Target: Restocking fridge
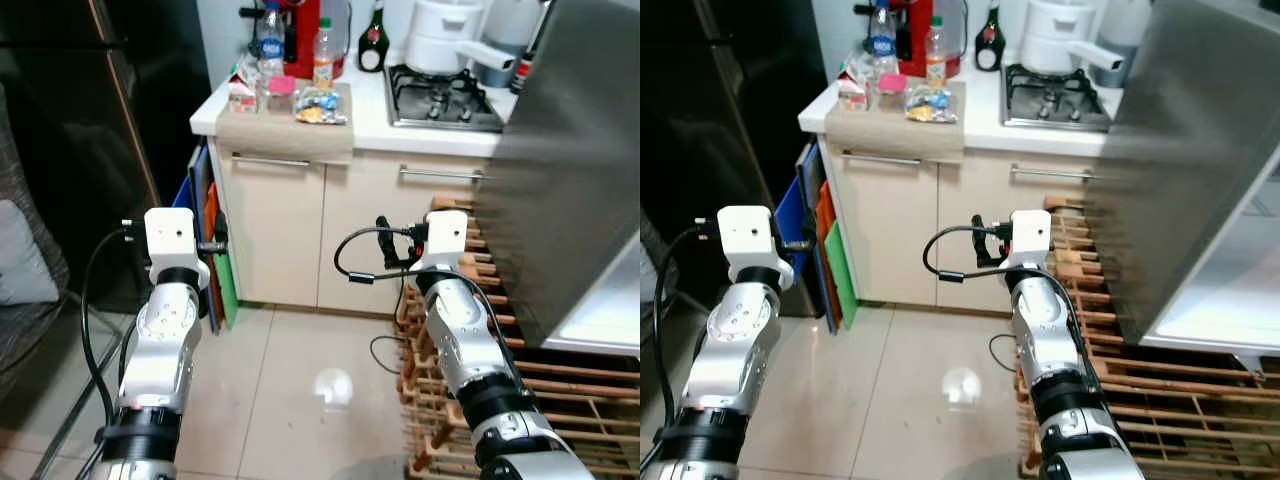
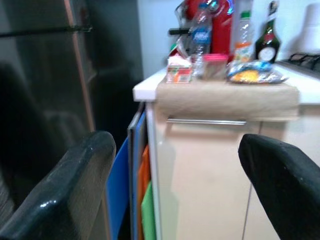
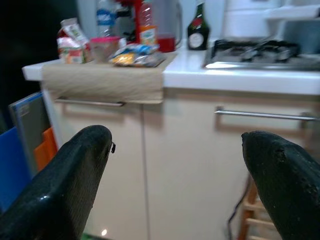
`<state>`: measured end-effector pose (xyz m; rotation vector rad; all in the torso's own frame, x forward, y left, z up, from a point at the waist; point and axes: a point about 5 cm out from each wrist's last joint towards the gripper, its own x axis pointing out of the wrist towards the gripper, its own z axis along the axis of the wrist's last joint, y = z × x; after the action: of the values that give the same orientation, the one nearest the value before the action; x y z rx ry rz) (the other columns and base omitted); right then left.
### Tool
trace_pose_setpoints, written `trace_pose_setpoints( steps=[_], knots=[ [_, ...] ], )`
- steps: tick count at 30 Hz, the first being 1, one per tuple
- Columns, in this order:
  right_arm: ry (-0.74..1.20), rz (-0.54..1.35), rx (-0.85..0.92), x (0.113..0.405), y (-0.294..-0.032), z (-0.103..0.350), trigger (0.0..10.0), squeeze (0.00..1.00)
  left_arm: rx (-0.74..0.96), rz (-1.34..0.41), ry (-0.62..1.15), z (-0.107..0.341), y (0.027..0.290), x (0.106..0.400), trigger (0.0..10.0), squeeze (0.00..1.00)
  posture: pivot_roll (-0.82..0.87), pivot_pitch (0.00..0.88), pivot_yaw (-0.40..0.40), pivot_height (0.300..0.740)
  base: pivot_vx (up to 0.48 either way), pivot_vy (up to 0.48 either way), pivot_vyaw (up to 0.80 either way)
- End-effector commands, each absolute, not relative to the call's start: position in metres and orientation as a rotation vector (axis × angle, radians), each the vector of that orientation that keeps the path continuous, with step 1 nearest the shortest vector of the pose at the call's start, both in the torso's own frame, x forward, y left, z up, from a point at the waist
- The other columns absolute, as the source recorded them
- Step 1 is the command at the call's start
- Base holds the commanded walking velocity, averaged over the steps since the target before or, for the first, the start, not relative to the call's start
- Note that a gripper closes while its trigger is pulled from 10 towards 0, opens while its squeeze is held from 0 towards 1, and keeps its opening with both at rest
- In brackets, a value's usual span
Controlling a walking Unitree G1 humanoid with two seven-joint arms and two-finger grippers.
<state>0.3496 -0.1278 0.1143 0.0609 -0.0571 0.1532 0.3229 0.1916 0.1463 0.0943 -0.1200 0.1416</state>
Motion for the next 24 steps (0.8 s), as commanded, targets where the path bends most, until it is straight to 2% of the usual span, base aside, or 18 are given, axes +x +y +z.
trace_pose_setpoints(
  steps=[1,19,24],
  knots=[
    [-0.108,0.128,0.065,0.3529,-0.1327,0.125,10.0,0.0,0.107,0.142,-0.164,0.1574,0.1915,0.3265,10.0,0.0,-0.02,0.0,0.012,0.74,0.458,0.0,0.0],
    [-0.099,0.17,0.053,0.3524,-0.1248,0.1233,10.0,0.0,0.085,0.15,-0.158,0.1552,0.1913,0.3264,10.0,0.0,-0.02,0.0,0.011,0.74,0.452,0.0,0.0],
    [-0.096,0.167,0.044,0.3521,-0.1241,0.1228,10.0,0.0,0.085,0.148,-0.16,0.1554,0.1908,0.3261,10.0,0.0,-0.02,0.0,0.01,0.74,0.439,0.0,0.71]
  ],
)
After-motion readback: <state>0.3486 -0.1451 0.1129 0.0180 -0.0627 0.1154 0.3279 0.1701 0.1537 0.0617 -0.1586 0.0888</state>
